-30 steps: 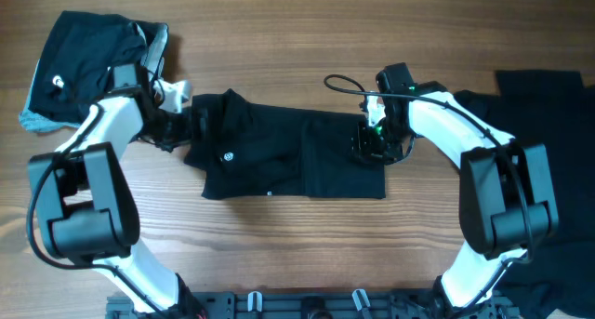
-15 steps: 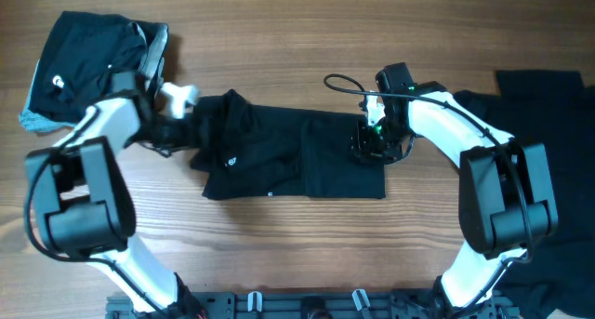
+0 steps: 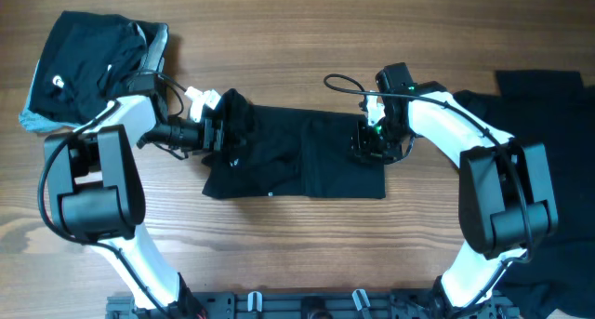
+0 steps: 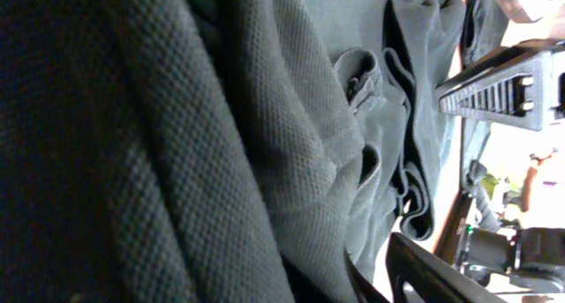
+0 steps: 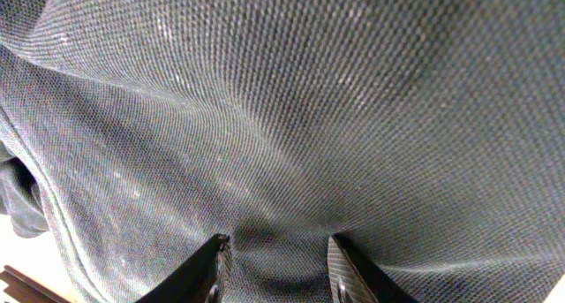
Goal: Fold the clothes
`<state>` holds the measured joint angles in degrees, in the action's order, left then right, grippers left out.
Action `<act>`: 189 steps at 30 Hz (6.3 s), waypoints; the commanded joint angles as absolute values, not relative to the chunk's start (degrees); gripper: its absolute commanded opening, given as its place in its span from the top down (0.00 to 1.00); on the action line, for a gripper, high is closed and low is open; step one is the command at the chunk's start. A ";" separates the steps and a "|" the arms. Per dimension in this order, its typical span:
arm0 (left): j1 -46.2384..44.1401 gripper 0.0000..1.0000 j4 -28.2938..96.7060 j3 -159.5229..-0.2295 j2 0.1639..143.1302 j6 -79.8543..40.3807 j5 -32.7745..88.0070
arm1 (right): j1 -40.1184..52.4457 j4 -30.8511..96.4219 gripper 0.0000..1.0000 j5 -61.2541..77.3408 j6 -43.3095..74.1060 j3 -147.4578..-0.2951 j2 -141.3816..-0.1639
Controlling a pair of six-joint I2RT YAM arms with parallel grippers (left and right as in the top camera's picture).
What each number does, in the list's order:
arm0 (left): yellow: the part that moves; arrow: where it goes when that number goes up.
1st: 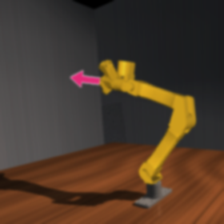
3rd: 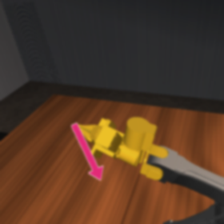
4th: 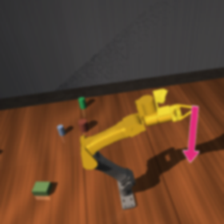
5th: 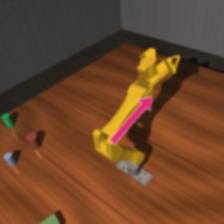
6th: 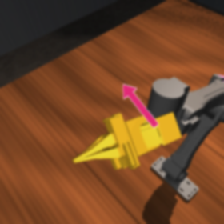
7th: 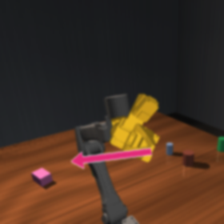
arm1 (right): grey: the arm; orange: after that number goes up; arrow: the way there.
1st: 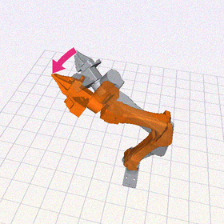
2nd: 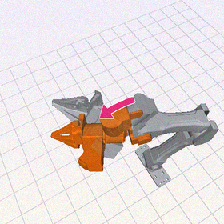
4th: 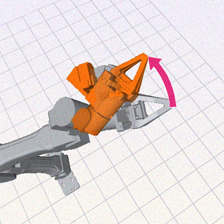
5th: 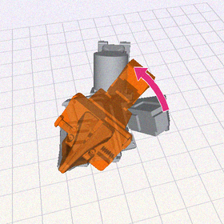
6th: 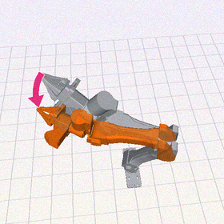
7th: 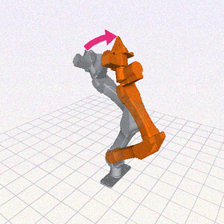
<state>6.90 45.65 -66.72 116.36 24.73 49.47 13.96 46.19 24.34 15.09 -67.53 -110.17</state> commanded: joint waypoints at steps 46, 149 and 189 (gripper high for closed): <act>-34.50 0.89 62.81 -94.72 116.46 -11.31 7.42 | 7.07 49.10 0.64 19.11 15.00 -68.79 -97.60; -2.85 0.37 60.93 -86.26 108.73 -19.66 17.74 | 25.21 16.82 0.94 26.15 43.70 -68.14 -114.93; 4.12 0.96 25.19 -65.08 97.71 -28.69 39.42 | 18.50 28.32 0.91 25.76 36.16 -68.25 -92.44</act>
<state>0.10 25.78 -59.68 105.91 -33.34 37.60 19.90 28.25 27.05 37.98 -67.94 -95.46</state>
